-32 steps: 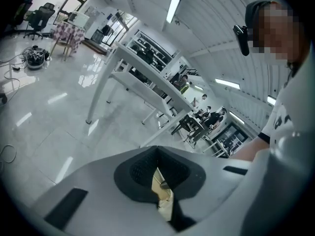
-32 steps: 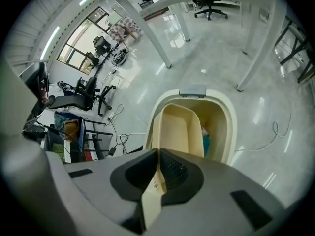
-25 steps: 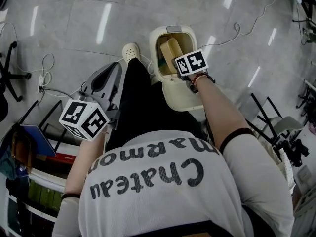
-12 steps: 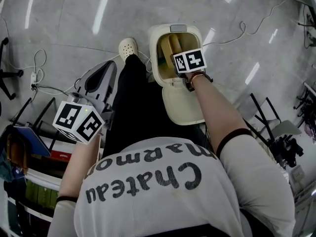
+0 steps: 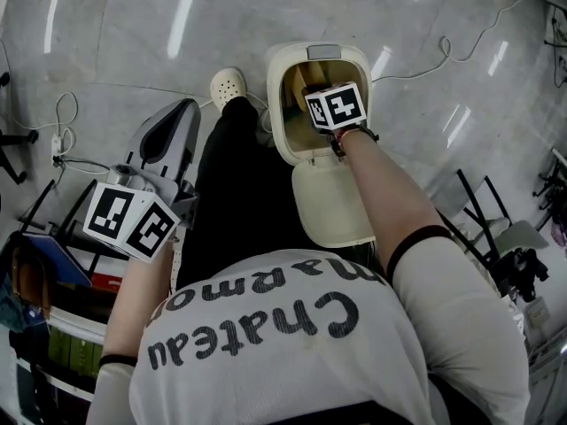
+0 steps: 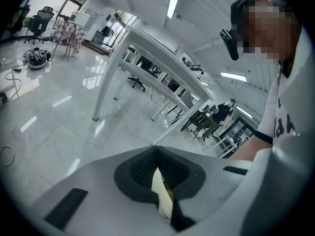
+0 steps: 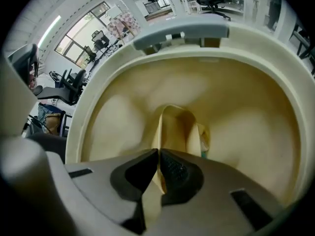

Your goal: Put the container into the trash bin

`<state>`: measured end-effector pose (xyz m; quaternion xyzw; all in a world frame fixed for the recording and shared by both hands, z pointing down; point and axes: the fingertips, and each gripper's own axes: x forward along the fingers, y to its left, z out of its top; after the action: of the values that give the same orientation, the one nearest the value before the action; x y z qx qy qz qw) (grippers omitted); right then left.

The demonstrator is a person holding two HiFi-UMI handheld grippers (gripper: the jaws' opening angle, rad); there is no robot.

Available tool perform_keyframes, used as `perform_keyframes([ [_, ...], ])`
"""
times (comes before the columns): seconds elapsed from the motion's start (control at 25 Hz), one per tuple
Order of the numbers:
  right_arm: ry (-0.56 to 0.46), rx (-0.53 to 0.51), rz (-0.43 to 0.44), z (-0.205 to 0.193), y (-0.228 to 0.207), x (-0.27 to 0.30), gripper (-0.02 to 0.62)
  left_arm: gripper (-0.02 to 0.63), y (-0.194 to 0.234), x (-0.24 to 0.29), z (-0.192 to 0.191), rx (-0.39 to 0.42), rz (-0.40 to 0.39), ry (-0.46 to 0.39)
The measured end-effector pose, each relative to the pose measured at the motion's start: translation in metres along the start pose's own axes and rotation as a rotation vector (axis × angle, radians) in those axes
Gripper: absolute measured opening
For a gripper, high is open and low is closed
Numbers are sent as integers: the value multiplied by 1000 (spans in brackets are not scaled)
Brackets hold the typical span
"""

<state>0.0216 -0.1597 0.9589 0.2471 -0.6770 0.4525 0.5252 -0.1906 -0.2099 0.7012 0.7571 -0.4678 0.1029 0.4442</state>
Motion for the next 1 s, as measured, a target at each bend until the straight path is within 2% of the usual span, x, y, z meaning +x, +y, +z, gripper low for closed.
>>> perform_keyframes([
  [0.36, 5, -3, -18, -8, -15, 35, 38, 23, 16, 4, -23, 0, 29, -9],
  [0.68, 2, 34, -26, -16, -21, 58, 40, 23, 23, 6, -43, -6, 40, 10],
  [1.0, -40, 25, -39, -10, -19, 57, 40, 23, 24, 6, -37, 8, 34, 10],
])
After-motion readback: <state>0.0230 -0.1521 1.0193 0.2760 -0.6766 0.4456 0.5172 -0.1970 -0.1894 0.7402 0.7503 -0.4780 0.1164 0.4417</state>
